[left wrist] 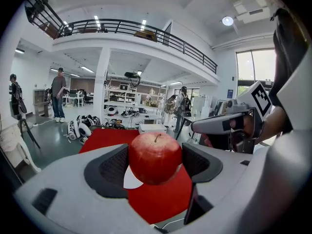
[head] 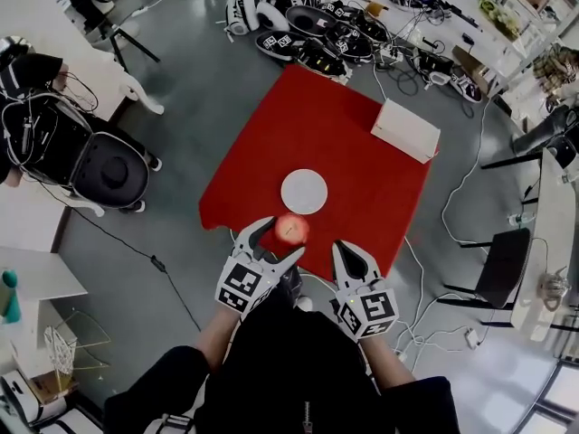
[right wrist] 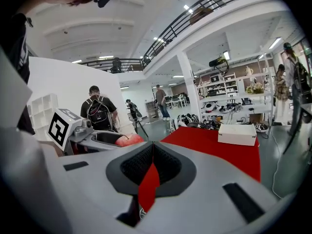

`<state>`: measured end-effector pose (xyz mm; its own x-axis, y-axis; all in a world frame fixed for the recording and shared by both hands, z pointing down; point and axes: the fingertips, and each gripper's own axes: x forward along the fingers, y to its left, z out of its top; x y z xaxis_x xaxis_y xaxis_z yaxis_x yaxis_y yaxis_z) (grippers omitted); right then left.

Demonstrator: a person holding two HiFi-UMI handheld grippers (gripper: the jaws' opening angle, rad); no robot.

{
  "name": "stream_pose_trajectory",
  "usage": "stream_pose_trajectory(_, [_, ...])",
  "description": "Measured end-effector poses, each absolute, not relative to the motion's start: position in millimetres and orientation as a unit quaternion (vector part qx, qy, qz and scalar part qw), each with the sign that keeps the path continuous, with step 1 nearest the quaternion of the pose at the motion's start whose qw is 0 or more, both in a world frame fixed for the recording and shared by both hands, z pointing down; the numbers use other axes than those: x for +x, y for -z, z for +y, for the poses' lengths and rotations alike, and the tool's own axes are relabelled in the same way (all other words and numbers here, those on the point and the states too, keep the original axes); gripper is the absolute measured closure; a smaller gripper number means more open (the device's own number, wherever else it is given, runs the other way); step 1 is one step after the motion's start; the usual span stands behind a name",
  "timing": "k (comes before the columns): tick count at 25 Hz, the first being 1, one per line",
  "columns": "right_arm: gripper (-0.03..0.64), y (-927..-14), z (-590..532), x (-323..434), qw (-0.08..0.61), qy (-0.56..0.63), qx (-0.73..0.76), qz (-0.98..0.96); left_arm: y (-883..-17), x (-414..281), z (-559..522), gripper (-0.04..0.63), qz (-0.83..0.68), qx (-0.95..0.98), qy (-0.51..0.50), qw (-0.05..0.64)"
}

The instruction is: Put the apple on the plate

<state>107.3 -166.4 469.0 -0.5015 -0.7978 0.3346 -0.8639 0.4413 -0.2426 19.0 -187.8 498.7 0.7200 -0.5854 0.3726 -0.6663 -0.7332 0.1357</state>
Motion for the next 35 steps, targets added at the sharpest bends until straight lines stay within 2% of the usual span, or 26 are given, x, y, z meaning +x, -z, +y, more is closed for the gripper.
stream_pose_trajectory(13, [0.606, -462, -233, 96, 0.097, -0.191, 0.523, -0.825, -496, 8, -270, 0.255, -0.314, 0.930, -0.147, 0.123])
stream_pose_trajectory(26, [0.606, -471, -255, 120, 0.101, -0.204, 0.510, -0.830, -523, 21, -293, 0.255, -0.337, 0.919, -0.153, 0.134])
stream_pose_trajectory(35, [0.606, -486, -262, 132, 0.114, -0.211, 0.503, -0.830, -549, 35, -303, 0.255, -0.343, 0.921, -0.146, 0.116])
